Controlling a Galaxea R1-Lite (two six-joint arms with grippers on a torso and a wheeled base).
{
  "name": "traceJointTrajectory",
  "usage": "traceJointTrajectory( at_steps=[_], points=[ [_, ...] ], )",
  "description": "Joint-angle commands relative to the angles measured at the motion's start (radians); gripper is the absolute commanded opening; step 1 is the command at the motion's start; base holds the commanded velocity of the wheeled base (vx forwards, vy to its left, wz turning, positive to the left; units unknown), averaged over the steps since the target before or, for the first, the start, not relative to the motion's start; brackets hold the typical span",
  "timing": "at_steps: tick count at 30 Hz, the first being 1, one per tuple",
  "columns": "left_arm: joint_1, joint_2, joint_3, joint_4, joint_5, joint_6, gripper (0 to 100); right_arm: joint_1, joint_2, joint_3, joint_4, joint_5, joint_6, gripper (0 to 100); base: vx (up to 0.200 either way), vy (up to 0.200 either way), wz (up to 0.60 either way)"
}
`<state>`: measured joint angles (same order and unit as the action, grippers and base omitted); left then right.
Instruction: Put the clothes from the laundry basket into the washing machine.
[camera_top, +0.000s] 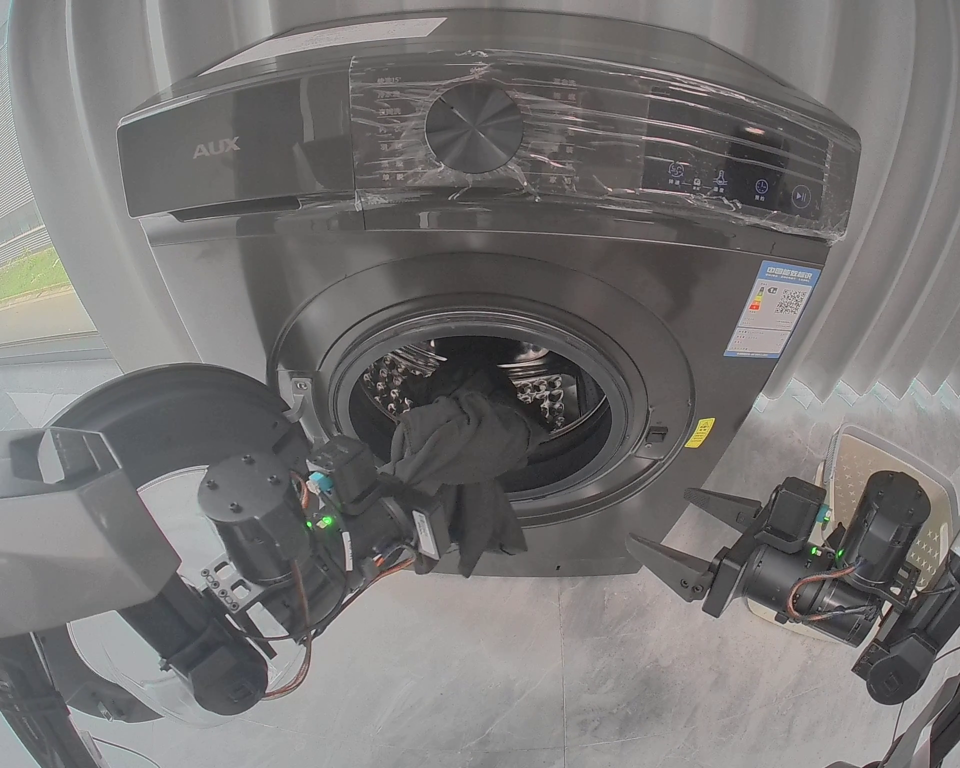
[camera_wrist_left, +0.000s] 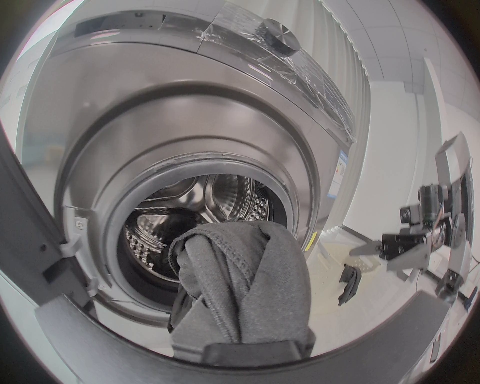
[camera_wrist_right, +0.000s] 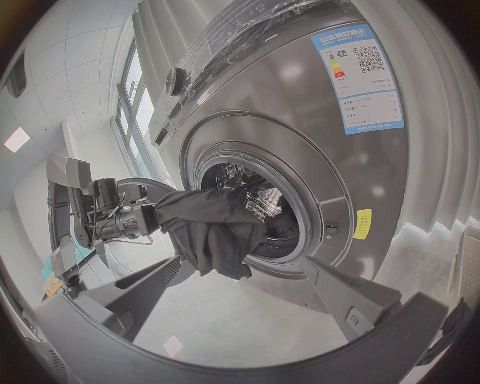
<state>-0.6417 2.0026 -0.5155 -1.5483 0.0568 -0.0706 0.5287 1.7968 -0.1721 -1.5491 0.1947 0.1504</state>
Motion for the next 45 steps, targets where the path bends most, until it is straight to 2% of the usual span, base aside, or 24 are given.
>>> traceJointTrajectory(
  at_steps=[1,3,6,8,15,21,22,24,26,28,33,36,42,45],
  points=[
    [-0.012,0.114,-0.112,0.001,0.012,-0.040,0,-0.007,0.001,0.014,0.000,0.000,0.000,100,0.000,0.000,0.00],
    [-0.012,0.151,-0.143,0.001,0.015,-0.057,0,-0.009,0.001,0.025,0.000,0.000,-0.002,100,0.000,0.000,0.00],
    [-0.015,0.193,-0.192,0.002,0.021,-0.140,0,-0.009,0.001,0.036,0.000,0.000,-0.002,100,0.000,0.000,0.00],
    [-0.013,0.228,-0.238,0.002,0.032,-0.169,0,-0.007,0.001,0.037,0.000,0.002,-0.003,100,0.000,0.000,0.00],
    [-0.004,0.331,-0.402,0.008,0.094,-0.182,0,-0.007,0.001,0.037,0.000,0.000,-0.002,100,0.000,0.000,0.00],
    [-0.001,0.397,-0.505,0.024,0.097,-0.201,0,-0.004,0.001,0.037,0.000,0.000,-0.003,100,0.000,0.000,0.00],
    [0.014,0.415,-0.554,0.039,0.100,-0.213,0,-0.004,0.001,0.037,0.000,0.000,-0.002,100,0.000,0.000,0.00],
    [0.022,0.421,-0.574,0.045,0.101,-0.215,0,-0.003,0.001,0.037,0.000,0.000,-0.003,100,0.000,0.000,0.00],
    [0.051,0.447,-0.666,0.076,0.103,-0.225,0,0.000,0.001,0.037,0.000,0.000,-0.002,100,0.000,0.000,0.00],
    [0.065,0.453,-0.704,0.106,0.103,-0.245,0,0.000,0.003,0.036,0.000,0.002,-0.002,100,0.000,0.000,0.00],
    [0.082,0.453,-0.776,0.182,0.110,-0.334,0,0.002,0.003,0.036,0.000,0.002,-0.002,100,0.000,0.000,0.00],
    [0.086,0.456,-0.822,0.223,0.126,-0.365,0,0.002,0.003,0.037,0.000,0.002,-0.002,100,0.000,0.000,0.00],
    [0.108,0.496,-0.959,0.266,0.169,-0.367,0,0.002,0.003,0.036,0.000,0.003,-0.002,100,0.000,0.000,0.00],
    [0.108,0.506,-0.977,0.281,0.170,-0.368,0,0.004,0.004,0.037,0.000,0.003,-0.002,100,0.000,0.000,0.00]
  ],
)
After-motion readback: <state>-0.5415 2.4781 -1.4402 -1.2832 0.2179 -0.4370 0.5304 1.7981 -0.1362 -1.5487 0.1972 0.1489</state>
